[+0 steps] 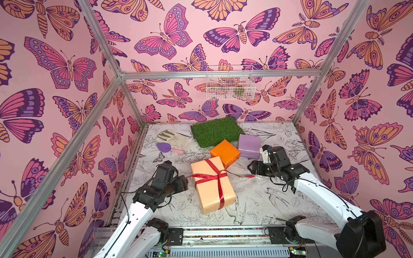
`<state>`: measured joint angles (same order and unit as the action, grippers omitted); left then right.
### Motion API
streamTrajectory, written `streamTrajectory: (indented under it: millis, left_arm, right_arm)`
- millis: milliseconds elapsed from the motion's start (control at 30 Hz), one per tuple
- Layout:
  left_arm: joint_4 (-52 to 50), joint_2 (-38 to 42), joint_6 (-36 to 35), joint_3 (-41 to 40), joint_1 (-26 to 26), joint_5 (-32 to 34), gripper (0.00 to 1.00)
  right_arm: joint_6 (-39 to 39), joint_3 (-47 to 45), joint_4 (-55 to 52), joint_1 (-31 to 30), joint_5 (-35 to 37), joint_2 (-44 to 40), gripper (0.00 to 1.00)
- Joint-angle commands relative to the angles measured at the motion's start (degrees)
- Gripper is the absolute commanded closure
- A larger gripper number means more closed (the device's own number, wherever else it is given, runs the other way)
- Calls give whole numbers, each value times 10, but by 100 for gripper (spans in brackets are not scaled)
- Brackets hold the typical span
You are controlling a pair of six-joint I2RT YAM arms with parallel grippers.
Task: Untie the ribbon bows on the gift boxes
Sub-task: Untie the ribbon from the gift box.
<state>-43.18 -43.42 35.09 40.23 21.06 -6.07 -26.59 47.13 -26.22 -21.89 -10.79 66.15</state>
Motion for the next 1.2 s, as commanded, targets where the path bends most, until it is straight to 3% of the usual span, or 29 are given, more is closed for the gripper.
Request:
streamTrajectory:
  millis: [0, 67, 200, 400, 500, 667, 833, 867, 967, 1167]
  left_arm:
    - [17, 2, 4, -2, 22, -70, 0]
    - [36, -1, 13, -4, 64, -68, 0]
    - [86, -16, 48, -13, 136, -46, 0]
    - [158, -60, 76, -32, 180, -29, 0]
    - [193, -87, 88, -44, 191, -11, 0]
    - [227, -122, 102, -47, 215, 24, 0]
    - [257, -135, 103, -53, 223, 45, 1]
    - [262, -138, 104, -55, 223, 50, 5]
    - [269, -141, 110, -60, 223, 58, 15]
    - [270, -136, 116, -74, 222, 80, 25]
  right_arm:
    - [19, 30, -33, -17, -20, -23, 0]
    - [20, 39, -42, -47, -23, -28, 2]
    - [3, 61, -35, -118, -56, -13, 25]
    - [-47, 76, 50, -216, -105, 42, 53]
    - [-60, 84, 79, -241, -117, 80, 55]
    - [-63, 101, 92, -266, -125, 122, 56]
    - [-75, 98, 106, -268, -140, 130, 69]
    - [-76, 94, 107, -268, -140, 124, 72]
    - [-77, 89, 93, -268, -127, 106, 100]
    - [-79, 71, 25, -267, -46, 25, 100]
